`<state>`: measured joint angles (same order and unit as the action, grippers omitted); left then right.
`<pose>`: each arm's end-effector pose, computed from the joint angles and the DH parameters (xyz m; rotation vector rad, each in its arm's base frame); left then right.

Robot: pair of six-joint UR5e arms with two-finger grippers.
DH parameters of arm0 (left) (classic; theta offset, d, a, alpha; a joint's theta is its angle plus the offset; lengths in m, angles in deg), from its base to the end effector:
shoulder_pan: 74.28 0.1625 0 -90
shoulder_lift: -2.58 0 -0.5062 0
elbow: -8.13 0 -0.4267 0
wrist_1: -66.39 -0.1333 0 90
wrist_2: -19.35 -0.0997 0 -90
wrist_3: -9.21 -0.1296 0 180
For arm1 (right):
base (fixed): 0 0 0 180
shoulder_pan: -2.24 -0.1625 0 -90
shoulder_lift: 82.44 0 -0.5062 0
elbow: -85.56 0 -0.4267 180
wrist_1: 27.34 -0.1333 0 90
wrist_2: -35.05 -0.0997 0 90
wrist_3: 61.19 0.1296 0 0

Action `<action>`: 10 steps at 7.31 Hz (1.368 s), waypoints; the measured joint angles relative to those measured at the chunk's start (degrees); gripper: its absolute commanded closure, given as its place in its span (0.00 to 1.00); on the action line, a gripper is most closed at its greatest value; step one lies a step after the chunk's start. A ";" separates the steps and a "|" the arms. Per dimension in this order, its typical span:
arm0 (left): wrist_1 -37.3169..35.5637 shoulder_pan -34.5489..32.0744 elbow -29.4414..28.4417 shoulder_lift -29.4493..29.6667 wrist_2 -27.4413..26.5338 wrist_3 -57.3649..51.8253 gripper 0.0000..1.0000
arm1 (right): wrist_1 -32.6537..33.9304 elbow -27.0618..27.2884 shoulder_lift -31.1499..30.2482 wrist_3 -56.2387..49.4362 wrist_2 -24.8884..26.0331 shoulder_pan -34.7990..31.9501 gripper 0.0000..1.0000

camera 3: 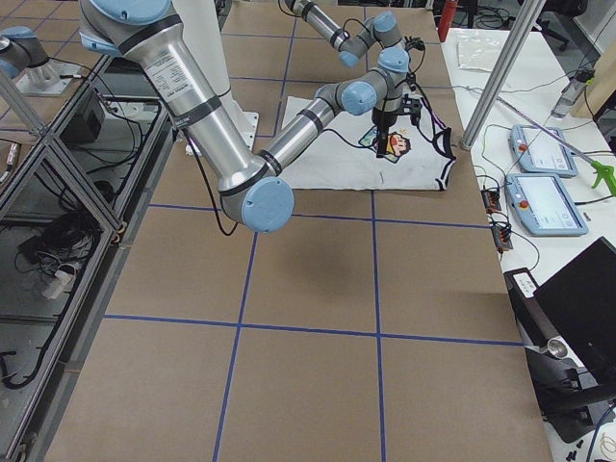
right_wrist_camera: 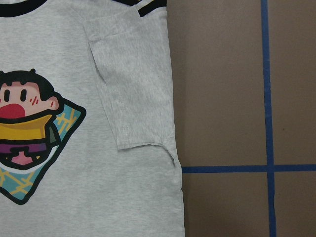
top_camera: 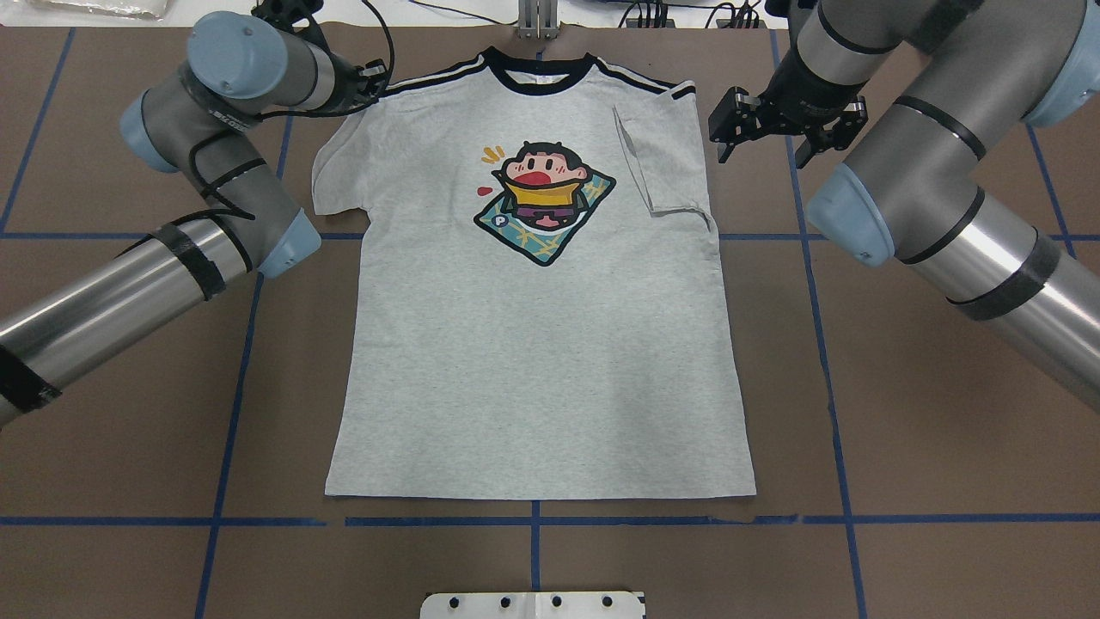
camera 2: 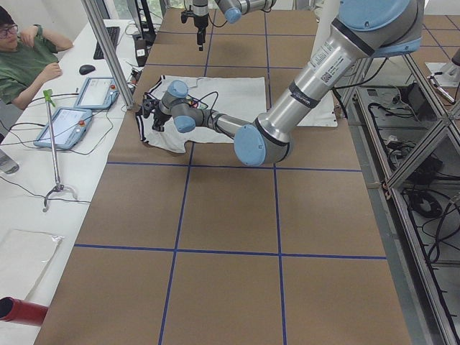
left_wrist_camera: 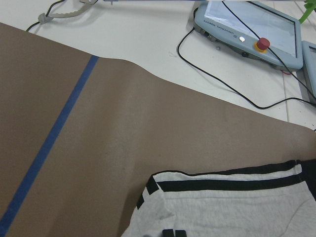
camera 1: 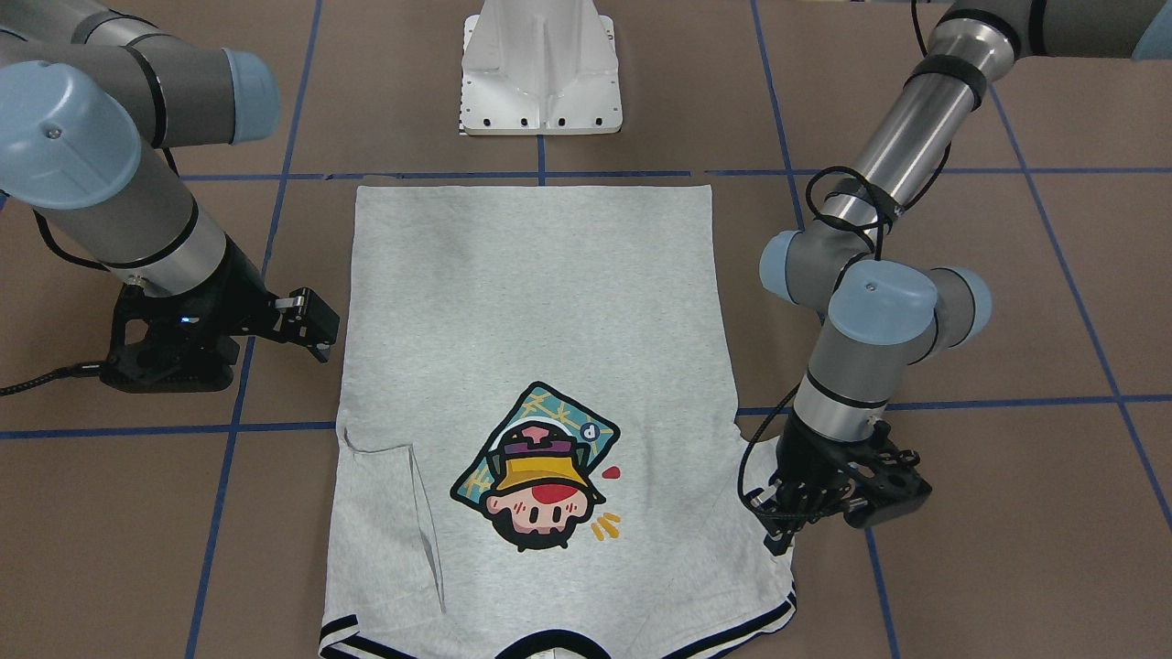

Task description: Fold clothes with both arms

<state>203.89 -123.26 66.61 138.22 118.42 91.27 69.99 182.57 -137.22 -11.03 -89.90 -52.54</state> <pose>0.5290 -0.7801 0.3854 0.3915 1.0262 -0.5591 -0.3845 -0.6471 0.3193 0.0330 -0.8330 0.0598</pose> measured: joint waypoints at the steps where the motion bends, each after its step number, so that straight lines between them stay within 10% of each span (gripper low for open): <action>1: -0.05 1.04 -1.76 2.15 -0.18 2.46 1.00 | -0.02 -0.06 -0.10 0.02 0.09 0.09 0.00; 9: 4.92 2.44 -18.89 14.20 -7.90 7.46 1.00 | -0.06 -0.09 -0.62 -0.05 0.06 0.17 0.00; 10: 5.69 2.52 -19.59 14.43 -7.94 7.47 0.33 | -0.09 -0.11 -0.65 -0.04 0.06 0.19 0.00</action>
<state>209.58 -120.74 47.02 152.65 110.48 98.74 69.89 182.46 -137.87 -11.07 -89.84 -52.35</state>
